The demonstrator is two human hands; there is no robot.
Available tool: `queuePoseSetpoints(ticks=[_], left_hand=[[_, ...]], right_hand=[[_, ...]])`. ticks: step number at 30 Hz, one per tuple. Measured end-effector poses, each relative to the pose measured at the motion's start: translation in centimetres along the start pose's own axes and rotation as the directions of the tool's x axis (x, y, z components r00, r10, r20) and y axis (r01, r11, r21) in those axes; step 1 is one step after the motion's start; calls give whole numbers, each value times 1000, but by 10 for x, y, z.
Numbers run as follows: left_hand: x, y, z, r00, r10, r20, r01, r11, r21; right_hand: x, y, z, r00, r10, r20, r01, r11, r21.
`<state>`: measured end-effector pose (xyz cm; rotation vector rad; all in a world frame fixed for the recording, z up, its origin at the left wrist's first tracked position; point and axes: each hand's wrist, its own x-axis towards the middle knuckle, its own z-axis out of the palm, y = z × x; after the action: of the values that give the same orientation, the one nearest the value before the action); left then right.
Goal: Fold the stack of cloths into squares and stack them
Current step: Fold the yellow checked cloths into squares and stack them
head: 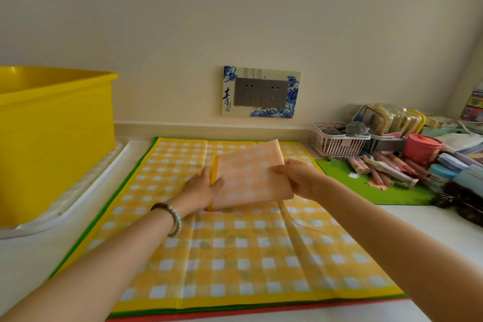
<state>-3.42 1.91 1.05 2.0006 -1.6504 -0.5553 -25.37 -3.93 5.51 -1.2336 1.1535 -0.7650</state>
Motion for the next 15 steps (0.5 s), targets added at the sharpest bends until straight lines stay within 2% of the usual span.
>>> queuePoseSetpoints(ticks=[2,4,7,8,11,15], left_hand=[[2,19,1,1000,-3,-2,2,971,-240],[6,41,4,999,1,33,14,891,-454],[4,83,13,988,59,145,74,641,-764],[3,98,18,981,84,173,92,585,-806],[0,139,40,968,132,215,118,515,-849],[-3,184,77,930,171,326,183,553,-813]], right_hand=[[-9,-6,-20,999,-45,-14,45,999,4],[-22,-14,-47,996,-86,-32,87,996,15],[-41,-22,-95,990,-106,-95,107,994,9],[-47,-23,-112,988,-102,-113,102,995,-12],[-68,-23,-161,981,-47,-188,34,997,-69],[-90,-18,-214,934,72,-350,-139,975,-172]])
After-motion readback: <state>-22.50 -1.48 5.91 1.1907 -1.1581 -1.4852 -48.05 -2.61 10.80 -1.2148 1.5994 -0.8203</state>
